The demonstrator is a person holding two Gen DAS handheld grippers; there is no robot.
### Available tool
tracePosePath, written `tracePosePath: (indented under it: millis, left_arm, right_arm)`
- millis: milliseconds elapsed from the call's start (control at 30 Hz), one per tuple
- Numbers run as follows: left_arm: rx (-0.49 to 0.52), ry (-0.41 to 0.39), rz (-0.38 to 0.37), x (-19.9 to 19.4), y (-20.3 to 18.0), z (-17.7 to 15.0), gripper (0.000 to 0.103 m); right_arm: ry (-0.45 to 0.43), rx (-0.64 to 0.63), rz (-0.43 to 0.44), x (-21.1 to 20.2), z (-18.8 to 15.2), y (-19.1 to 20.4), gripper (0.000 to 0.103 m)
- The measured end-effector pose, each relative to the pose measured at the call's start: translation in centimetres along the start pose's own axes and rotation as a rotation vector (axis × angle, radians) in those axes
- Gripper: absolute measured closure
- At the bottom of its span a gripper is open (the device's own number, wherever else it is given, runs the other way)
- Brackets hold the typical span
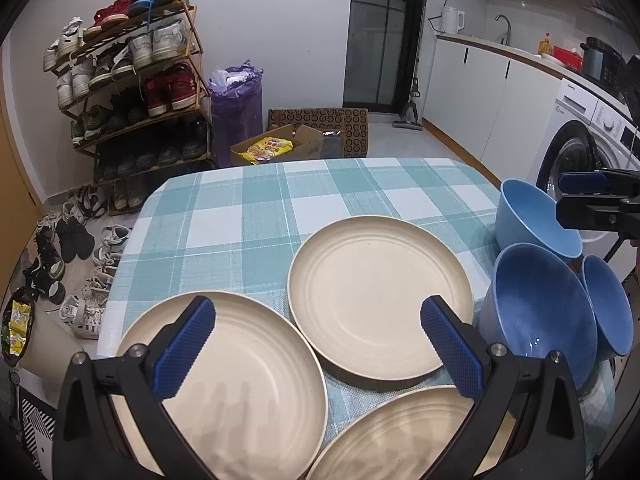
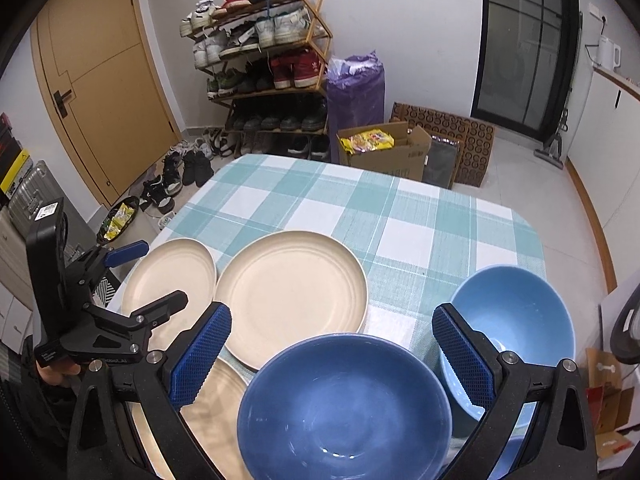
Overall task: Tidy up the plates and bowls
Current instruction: 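Move both grippers toward the rim of the largest cream plate, then close the right gripper on the plate rim while the left gripper grips beside it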
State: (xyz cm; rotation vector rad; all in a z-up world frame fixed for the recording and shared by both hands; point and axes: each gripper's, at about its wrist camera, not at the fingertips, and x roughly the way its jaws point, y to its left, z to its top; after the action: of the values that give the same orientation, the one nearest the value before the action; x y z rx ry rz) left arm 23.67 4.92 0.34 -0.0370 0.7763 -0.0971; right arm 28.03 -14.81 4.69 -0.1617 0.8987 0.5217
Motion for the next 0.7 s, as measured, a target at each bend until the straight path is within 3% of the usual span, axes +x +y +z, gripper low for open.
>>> tracePosePath:
  millis: [433,533,700]
  left_arm:
    - [-0.005,0.056,-0.007,3.4,0.3,0.3,0.002]
    - [-0.001,0.074,-0.013,4.3,0.3,0.3,0.009]
    - [0.007,0.096,-0.025,5.5,0.3,0.4,0.012]
  right_arm:
    - [0.088,0.014,0.014,4.8,1.3,-0.7,0.0]
    - [0.106,0.015,0.022,5.9,1.6,-0.8,0.0]
    - [0.14,0.013,0.025,7.5,2.1,-0.9,0.005]
